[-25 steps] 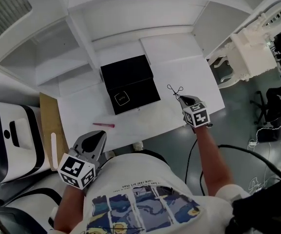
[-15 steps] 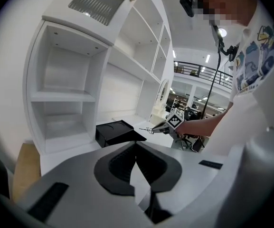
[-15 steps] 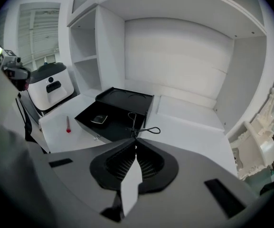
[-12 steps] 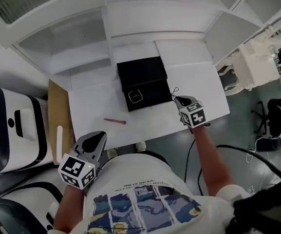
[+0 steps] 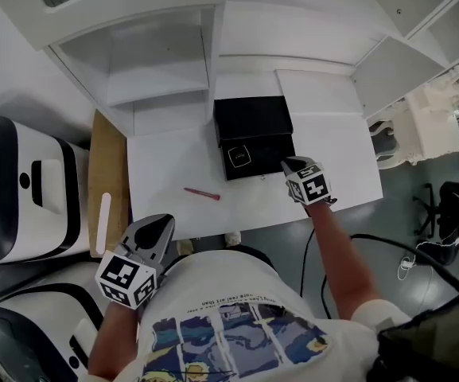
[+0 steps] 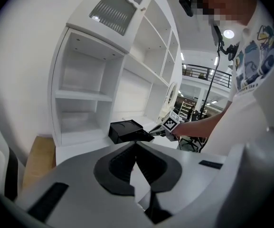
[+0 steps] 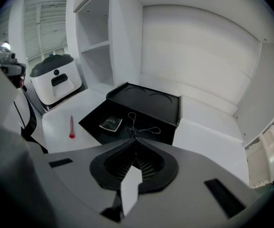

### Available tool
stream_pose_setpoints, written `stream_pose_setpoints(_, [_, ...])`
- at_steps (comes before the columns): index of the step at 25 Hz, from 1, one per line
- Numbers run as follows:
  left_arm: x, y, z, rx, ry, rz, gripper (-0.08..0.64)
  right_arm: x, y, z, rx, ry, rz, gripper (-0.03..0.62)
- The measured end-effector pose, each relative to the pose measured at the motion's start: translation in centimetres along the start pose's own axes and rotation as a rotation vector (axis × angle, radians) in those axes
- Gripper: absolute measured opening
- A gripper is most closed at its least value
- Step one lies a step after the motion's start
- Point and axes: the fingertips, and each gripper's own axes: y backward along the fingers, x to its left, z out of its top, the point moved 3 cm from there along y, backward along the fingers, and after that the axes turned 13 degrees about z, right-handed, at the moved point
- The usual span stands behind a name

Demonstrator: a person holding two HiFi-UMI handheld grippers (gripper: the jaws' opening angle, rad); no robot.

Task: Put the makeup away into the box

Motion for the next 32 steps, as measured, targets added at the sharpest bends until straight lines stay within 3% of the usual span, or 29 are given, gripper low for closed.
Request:
stream_pose_setpoints(17, [1.8, 2.2, -1.6, 0.007, 0.057, 0.100, 0.014, -0.3, -6.8, 1.3, 0.100, -0.004, 0.016, 0.032])
stream_pose_setpoints(32, [1.2, 2.1, -1.7, 0.007, 0.088, 0.138, 0.014, -0.7, -8.1, 1.2, 0.239, -0.017, 0.005, 0.032])
